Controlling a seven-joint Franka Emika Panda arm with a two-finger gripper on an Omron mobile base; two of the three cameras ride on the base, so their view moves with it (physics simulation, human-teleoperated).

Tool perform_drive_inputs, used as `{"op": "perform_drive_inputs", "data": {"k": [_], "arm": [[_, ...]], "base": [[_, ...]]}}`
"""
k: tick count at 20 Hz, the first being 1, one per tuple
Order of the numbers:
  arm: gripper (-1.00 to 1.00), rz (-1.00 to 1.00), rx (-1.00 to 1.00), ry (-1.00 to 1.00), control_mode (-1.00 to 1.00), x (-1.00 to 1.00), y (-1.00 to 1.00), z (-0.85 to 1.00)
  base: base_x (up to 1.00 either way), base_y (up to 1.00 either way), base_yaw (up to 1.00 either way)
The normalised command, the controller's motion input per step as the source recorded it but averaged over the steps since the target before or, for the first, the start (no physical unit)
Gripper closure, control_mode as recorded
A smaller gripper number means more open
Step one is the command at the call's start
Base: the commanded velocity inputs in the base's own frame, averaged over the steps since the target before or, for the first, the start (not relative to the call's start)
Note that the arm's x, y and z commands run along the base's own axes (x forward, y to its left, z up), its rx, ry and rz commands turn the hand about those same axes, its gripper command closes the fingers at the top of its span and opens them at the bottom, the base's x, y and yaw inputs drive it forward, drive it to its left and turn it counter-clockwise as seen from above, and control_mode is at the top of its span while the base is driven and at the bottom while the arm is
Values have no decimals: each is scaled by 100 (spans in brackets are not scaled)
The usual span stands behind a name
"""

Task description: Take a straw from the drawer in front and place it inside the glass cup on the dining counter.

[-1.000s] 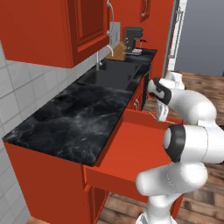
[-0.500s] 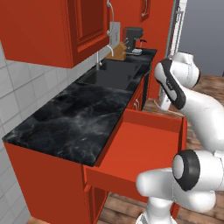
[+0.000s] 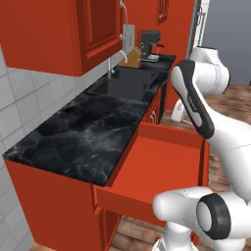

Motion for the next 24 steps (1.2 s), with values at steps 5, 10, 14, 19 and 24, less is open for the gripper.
{"op": "perform_drive_inputs", "data": {"k": [5, 10, 14, 19, 24], "arm": [[100, -21, -9, 0, -100, -43, 24, 17], [100, -13, -4, 0, -100, -45, 20, 21], [100, 0, 0, 0, 100, 0, 0, 0], [100, 0, 0, 0, 100, 0, 0, 0], [100, 0, 0, 0, 100, 0, 0, 0]], "base": [[0, 0, 0], [0, 0, 0], [-91, 0, -16], [-100, -15, -19], [-94, -32, -38]]}}
